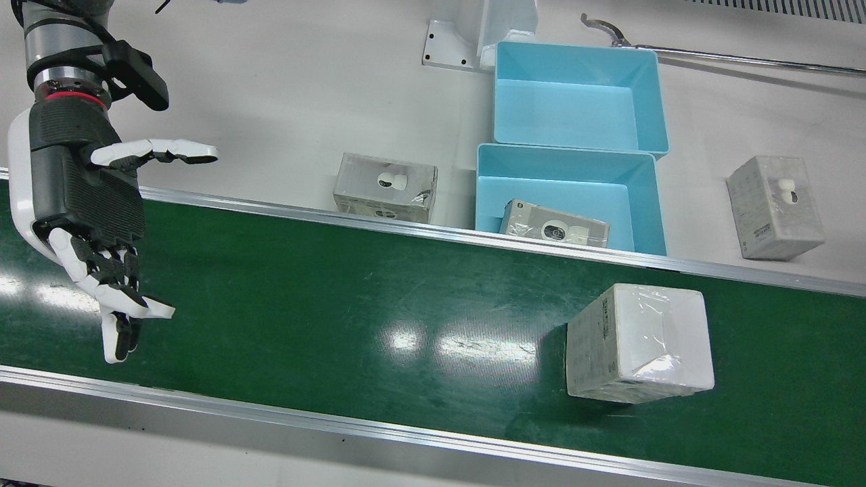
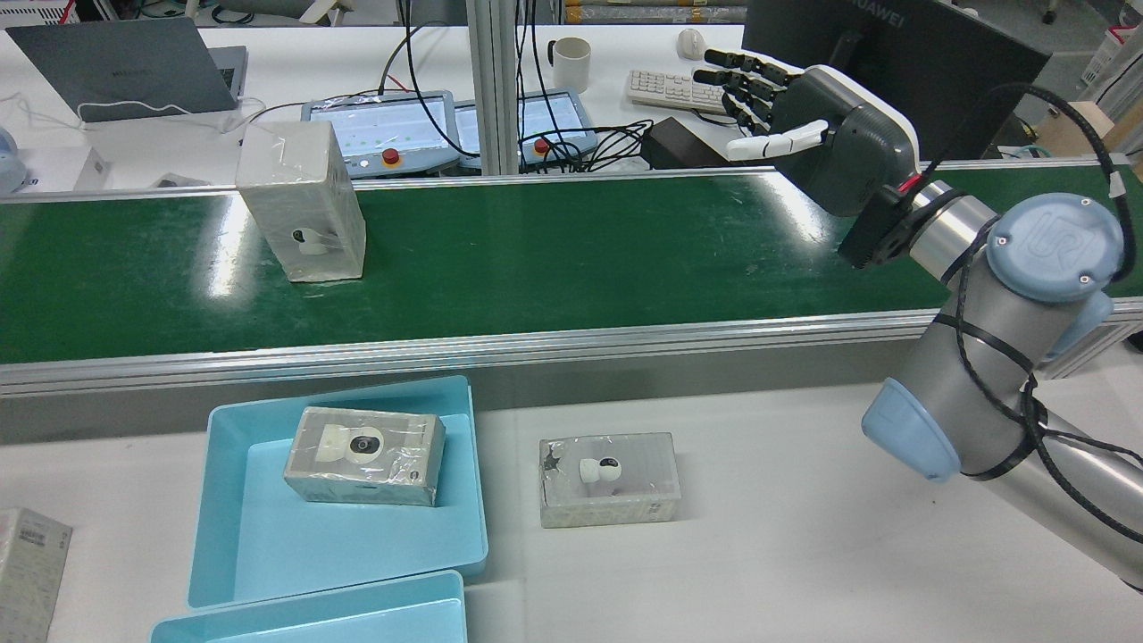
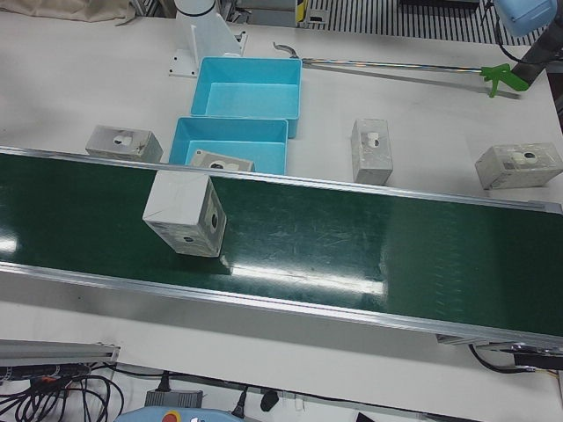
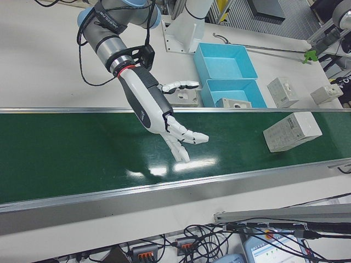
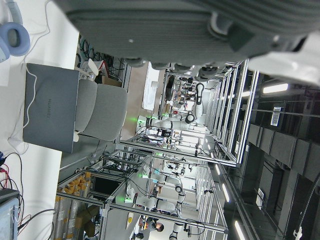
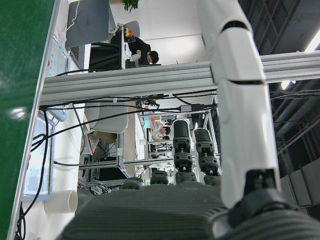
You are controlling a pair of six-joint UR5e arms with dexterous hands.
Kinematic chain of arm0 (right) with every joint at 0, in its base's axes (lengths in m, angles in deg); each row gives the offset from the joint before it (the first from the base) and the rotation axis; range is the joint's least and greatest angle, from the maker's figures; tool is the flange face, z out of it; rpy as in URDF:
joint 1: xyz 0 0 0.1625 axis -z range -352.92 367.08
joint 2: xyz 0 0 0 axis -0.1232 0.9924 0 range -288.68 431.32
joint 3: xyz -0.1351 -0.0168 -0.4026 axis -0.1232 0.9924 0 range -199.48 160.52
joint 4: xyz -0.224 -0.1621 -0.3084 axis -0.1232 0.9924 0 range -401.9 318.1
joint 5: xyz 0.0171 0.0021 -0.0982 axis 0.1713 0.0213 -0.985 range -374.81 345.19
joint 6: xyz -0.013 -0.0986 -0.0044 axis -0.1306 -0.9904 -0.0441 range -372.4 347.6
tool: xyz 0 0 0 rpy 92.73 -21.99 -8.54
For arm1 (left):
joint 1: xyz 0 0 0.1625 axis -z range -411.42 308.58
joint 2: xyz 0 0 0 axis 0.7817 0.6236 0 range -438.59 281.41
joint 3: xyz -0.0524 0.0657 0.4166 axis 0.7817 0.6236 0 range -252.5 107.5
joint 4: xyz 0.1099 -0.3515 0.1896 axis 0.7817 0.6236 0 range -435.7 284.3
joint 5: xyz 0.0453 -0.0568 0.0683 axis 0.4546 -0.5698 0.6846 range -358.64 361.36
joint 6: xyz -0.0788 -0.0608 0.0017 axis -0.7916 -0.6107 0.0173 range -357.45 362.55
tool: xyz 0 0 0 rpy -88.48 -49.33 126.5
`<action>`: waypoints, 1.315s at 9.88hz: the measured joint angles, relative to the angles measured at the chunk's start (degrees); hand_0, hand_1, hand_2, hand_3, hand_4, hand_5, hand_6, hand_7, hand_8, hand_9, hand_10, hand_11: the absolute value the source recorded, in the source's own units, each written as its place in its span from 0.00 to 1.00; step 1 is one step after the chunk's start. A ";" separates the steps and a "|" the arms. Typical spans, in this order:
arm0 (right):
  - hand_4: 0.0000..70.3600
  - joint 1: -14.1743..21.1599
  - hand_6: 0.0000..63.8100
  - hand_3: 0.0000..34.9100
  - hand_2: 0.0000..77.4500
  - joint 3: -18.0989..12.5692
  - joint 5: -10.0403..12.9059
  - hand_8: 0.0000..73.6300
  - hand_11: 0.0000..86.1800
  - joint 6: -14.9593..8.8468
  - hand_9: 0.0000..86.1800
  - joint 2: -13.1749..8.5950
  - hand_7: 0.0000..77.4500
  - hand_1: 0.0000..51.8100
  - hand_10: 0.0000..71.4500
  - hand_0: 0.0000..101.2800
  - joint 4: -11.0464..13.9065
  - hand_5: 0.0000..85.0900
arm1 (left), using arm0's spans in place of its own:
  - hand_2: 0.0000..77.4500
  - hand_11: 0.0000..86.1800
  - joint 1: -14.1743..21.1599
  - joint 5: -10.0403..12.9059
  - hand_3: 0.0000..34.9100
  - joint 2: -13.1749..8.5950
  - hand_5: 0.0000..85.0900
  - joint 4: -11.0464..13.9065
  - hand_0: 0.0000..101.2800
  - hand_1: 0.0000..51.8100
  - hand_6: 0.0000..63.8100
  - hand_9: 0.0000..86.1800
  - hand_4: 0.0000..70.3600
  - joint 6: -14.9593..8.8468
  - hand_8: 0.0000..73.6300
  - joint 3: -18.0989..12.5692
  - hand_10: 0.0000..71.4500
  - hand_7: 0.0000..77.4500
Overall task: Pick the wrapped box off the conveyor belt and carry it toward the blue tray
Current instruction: 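Move the right hand along the belt toward the approaching wrapped box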
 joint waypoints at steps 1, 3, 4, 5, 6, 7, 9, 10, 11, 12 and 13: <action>0.19 0.03 0.13 0.09 0.18 0.00 0.02 0.01 0.02 0.02 0.04 0.14 0.28 0.33 0.00 0.50 -0.01 0.20 | 0.01 0.00 0.00 0.00 0.00 0.00 0.01 0.00 0.00 0.00 0.00 0.00 0.00 0.00 0.01 0.00 0.01 0.01; 0.19 0.06 0.13 0.07 0.18 -0.08 0.05 0.01 0.02 0.19 0.04 0.26 0.28 0.33 0.00 0.50 -0.02 0.20 | 0.01 0.00 0.00 0.00 0.00 0.00 0.01 0.00 0.00 0.00 0.00 0.00 0.00 0.00 0.01 0.00 0.01 0.01; 0.21 0.10 0.13 0.11 0.18 -0.26 0.11 0.01 0.02 0.31 0.04 0.23 0.28 0.33 0.00 0.50 -0.02 0.20 | 0.01 0.00 0.00 0.00 0.00 0.00 0.01 0.00 0.00 0.00 0.00 0.00 0.00 0.00 0.01 0.00 0.01 0.01; 0.21 0.12 0.13 0.11 0.18 -0.43 0.15 0.01 0.02 0.38 0.04 0.10 0.28 0.33 0.00 0.50 -0.02 0.20 | 0.01 0.00 0.00 0.00 0.00 0.00 0.01 0.00 0.00 0.00 0.00 0.00 0.00 0.00 0.01 0.00 0.01 0.01; 0.20 0.29 0.13 0.11 0.18 -0.61 0.18 0.01 0.02 0.27 0.04 -0.10 0.28 0.33 0.00 0.50 0.00 0.20 | 0.01 0.00 0.00 0.00 0.00 0.00 0.01 0.00 0.00 0.00 0.00 0.00 0.00 0.00 0.01 0.00 0.01 0.01; 0.22 0.58 0.13 0.12 0.18 -0.83 0.17 0.01 0.02 0.14 0.06 -0.27 0.30 0.33 0.00 0.50 0.03 0.21 | 0.01 0.00 0.00 0.00 0.00 0.00 0.01 0.00 0.00 0.00 0.00 0.00 0.00 0.00 0.01 0.00 0.01 0.01; 0.26 0.93 0.15 0.15 0.20 -1.84 -0.24 0.01 0.02 0.14 0.06 -0.18 0.33 0.35 0.00 0.50 0.05 0.21 | 0.01 0.00 0.00 0.00 0.00 0.00 0.01 0.00 0.00 0.00 0.00 0.00 0.00 0.00 0.01 0.00 0.01 0.01; 0.26 1.02 0.15 0.20 0.22 -2.36 -0.39 0.01 0.02 0.16 0.06 -0.01 0.34 0.35 0.00 0.50 0.06 0.21 | 0.01 0.00 0.00 0.00 0.00 0.00 0.01 0.00 0.00 0.00 0.00 0.00 0.00 0.00 0.01 0.00 0.01 0.01; 0.26 1.14 0.15 0.20 0.22 -2.64 -0.33 0.01 0.02 0.13 0.06 0.11 0.34 0.35 0.00 0.50 0.06 0.21 | 0.01 0.00 0.00 0.00 0.00 0.00 0.01 0.00 0.00 0.00 0.00 0.00 0.00 0.00 0.01 0.00 0.01 0.01; 0.26 1.66 0.15 0.11 0.24 -2.79 -0.13 0.01 0.02 0.02 0.06 0.08 0.34 0.39 0.00 0.50 0.06 0.21 | 0.01 0.00 0.00 0.00 0.00 0.00 0.01 0.00 0.00 0.00 0.00 0.00 0.00 0.00 0.01 0.00 0.01 0.01; 0.26 2.75 0.15 0.10 0.24 -2.78 0.08 0.01 0.02 -0.12 0.06 -0.08 0.34 0.38 0.00 0.50 0.09 0.21 | 0.01 0.01 0.00 0.00 0.00 0.00 0.01 0.00 0.00 0.00 0.00 0.00 0.00 0.00 0.01 0.00 0.01 0.01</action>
